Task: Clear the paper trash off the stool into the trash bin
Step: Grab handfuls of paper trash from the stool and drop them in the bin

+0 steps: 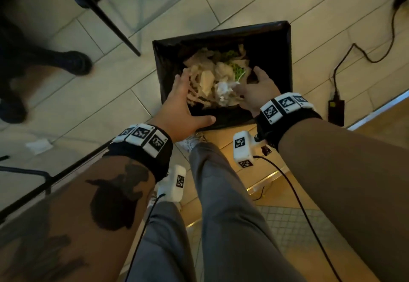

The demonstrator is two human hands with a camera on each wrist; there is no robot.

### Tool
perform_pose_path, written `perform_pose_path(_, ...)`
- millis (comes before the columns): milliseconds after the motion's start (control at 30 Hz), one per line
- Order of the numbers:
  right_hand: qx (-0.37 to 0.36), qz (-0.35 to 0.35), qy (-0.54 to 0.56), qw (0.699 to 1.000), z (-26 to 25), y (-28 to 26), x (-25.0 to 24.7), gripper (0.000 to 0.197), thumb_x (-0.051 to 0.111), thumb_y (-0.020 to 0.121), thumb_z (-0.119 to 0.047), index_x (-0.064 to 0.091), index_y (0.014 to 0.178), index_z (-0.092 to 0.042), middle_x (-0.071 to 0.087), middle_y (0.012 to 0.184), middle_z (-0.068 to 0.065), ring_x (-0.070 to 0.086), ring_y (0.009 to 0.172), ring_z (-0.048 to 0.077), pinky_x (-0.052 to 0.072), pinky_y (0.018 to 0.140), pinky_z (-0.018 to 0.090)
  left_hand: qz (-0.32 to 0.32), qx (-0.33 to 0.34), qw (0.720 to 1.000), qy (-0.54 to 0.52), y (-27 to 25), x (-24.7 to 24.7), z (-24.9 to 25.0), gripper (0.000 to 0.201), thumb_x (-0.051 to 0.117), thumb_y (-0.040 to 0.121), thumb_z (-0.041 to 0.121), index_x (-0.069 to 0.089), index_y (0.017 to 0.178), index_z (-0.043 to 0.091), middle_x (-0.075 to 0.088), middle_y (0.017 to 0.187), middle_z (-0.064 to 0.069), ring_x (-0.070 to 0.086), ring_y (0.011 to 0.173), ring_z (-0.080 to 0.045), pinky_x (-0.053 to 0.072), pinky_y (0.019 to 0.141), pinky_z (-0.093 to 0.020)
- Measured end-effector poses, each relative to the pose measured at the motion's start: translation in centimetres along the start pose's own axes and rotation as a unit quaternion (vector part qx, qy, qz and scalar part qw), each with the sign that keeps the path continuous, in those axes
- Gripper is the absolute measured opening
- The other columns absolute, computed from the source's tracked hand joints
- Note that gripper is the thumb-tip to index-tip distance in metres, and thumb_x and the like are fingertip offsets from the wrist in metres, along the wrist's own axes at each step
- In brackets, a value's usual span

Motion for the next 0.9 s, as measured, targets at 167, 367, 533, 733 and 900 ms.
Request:
perform_pose_path(167,0.049,-0.072,-0.055,0.995,1.0,-1.9,0.8,0.075,0.074,0.076,-0.026,0.047,0.147,-0.021,0.060,0.136,0.010,0.064,0.115,0.031,0.059,0.090,0.047,0.029,-0.013,0.999,-0.040,-4.4,-3.3,0.1,0.118,0.084,0.080,0.040,0.001,0.164,0.031,0.014,0.172,0.000,0.019,0.154,-0.010,0.022,0.123,-0.029)
perform_pose_path(367,-0.074,-0.163,-0.297,0.938,-4.1,-11.4,4.4,0.007,0.067,0.093,-0.022,0.064,0.094,-0.016,0.062,0.091,0.006,0.064,0.084,0.029,0.059,0.077,0.046,0.100,0.002,0.987,-0.124,-16.4,-9.3,0.7,0.075,0.079,0.086,0.042,0.043,0.151,0.037,0.057,0.140,0.016,0.051,0.128,0.002,0.045,0.108,-0.025)
perform_pose_path(533,-0.266,-0.213,-0.427,0.838,-13.5,-24.6,11.4,0.013,0.068,0.092,-0.028,0.063,0.103,-0.025,0.069,0.100,0.002,0.066,0.091,0.022,0.048,0.077,0.029,0.230,0.046,0.964,-0.126,-31.5,-15.9,0.3,0.054,0.073,0.088,0.049,0.055,0.138,0.038,0.063,0.126,0.019,0.060,0.113,0.002,0.053,0.099,-0.030)
perform_pose_path(733,-0.451,-0.273,-0.393,0.753,-23.3,-44.9,22.1,0.020,0.067,0.092,-0.031,0.067,0.112,-0.027,0.068,0.094,-0.010,0.067,0.078,0.010,0.058,0.073,0.033,0.444,0.071,0.878,-0.163,-52.2,-21.3,-3.5,0.033,0.074,0.091,0.037,0.066,0.123,0.032,0.067,0.110,0.019,0.066,0.104,-0.006,0.054,0.085,-0.019)
perform_pose_path(900,-0.586,-0.332,-0.405,0.618,-25.6,-62.4,29.2,0.024,0.063,0.095,-0.034,0.057,0.118,-0.035,0.058,0.104,-0.013,0.058,0.082,0.003,0.045,0.067,0.020,0.628,0.016,0.764,-0.149,-66.0,-21.5,-9.0,0.020,0.072,0.093,0.035,0.066,0.111,0.031,0.066,0.101,0.016,0.066,0.094,-0.010,0.052,0.075,-0.015)
Point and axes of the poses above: each hand's wrist, its own y-axis towards the middle knuckle, its own x-axis out of the palm, z = x × y, the point moved 6 cm from there along y, towards the middle knuckle
